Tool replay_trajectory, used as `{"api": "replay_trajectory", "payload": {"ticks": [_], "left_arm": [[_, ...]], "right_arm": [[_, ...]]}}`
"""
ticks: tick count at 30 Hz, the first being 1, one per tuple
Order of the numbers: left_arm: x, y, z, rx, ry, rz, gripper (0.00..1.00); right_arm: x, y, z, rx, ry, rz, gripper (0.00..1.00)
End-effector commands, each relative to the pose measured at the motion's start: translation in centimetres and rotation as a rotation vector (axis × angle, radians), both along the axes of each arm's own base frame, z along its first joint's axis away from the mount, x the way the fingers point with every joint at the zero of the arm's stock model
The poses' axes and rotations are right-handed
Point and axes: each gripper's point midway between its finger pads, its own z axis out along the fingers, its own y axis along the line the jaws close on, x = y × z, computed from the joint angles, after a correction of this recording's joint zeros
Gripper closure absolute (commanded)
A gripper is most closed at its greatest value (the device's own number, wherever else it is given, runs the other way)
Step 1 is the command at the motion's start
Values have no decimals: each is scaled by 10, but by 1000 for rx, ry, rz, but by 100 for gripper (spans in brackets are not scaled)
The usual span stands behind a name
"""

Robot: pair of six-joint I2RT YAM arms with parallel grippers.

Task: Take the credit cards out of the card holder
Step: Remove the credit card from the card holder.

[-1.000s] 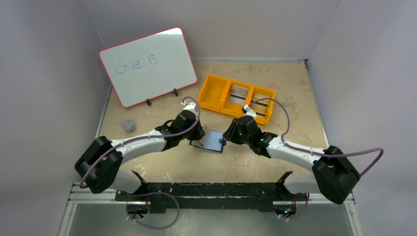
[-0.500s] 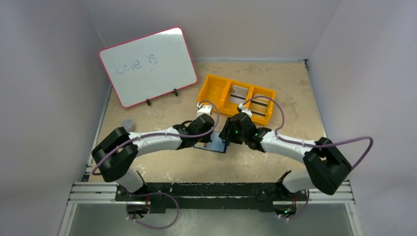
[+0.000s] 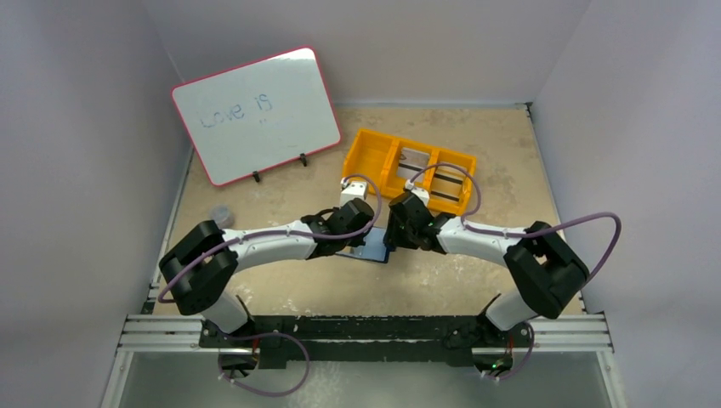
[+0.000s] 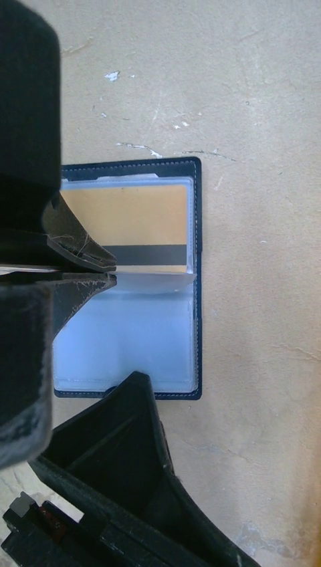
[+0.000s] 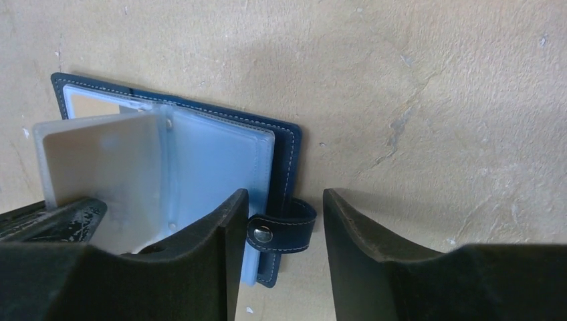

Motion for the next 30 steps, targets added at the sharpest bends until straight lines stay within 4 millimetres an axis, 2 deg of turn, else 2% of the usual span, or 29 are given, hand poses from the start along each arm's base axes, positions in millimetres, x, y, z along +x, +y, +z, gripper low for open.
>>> {"api": "replay_trajectory", "payload": {"ticks": [1, 3, 9, 18, 20, 21, 25, 28, 30], "left_arm": [[11, -6, 22, -19, -59, 37, 98], [12, -7, 22, -15, -64, 42, 97], [14, -6, 17, 28, -62, 56, 97], [12, -9, 21, 64, -84, 51, 97], [11, -12, 21, 65, -87, 42, 97], [10, -13, 21, 70, -91, 42, 97], [9, -18, 18, 90, -88, 30, 96], [5, -28, 18, 87, -89, -11, 90], [-4, -48, 19, 18, -65, -100, 80]], "right_arm": [[-5, -6, 1, -23, 11, -18, 58], [-12, -4, 1, 2, 32, 1, 63], [-21, -7, 0, 33, 39, -3, 65], [-30, -15, 1, 92, 38, -52, 69], [-31, -16, 1, 111, 39, -56, 82], [-33, -18, -1, 112, 49, -65, 84], [-37, -21, -1, 151, 53, -70, 81], [-36, -26, -2, 167, 51, -84, 89], [-35, -27, -4, 188, 47, -89, 90]]}}
